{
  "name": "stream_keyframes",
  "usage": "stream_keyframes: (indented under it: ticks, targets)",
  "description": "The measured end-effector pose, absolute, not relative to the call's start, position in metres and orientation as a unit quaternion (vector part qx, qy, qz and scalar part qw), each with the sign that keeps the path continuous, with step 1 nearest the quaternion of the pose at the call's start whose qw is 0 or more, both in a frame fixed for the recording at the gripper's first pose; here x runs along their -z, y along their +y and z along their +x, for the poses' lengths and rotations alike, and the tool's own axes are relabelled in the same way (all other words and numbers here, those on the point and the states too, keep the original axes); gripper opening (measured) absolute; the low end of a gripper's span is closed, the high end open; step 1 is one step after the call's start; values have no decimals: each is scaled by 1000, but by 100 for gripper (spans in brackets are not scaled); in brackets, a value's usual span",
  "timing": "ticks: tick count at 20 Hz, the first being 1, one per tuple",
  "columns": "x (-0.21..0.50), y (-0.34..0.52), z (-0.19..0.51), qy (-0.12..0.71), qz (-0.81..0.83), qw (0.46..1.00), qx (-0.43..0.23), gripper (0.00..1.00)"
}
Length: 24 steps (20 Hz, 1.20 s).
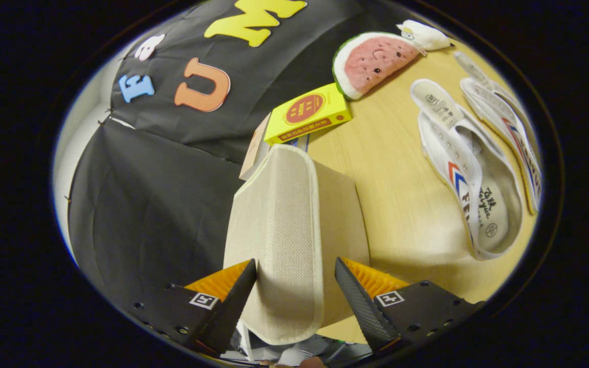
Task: Open the storage box then place both shoes into the box .Put the left shoe in first, then the right shoe, with the right side of both shoes facing outward in a uniform manner.
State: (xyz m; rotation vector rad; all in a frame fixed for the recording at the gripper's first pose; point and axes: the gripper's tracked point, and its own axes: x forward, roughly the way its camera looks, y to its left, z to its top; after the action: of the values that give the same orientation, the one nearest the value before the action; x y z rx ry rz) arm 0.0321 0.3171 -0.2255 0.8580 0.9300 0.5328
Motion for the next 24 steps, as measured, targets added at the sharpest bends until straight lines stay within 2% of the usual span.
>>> stream_keyframes:
  ticks: [4,11,14,16,18,24]
  targets:
    - [222,320,33,436,405,763,-251,92]
    - [211,304,30,431,372,786,-239,58]
    - [201,293,36,416,380,794,-228,32]
    - [191,295,37,405,379,796,-243,14]
    - [187,297,33,404,352,809,-240,1]
    - [125,312,25,370,319,830,-269,1]
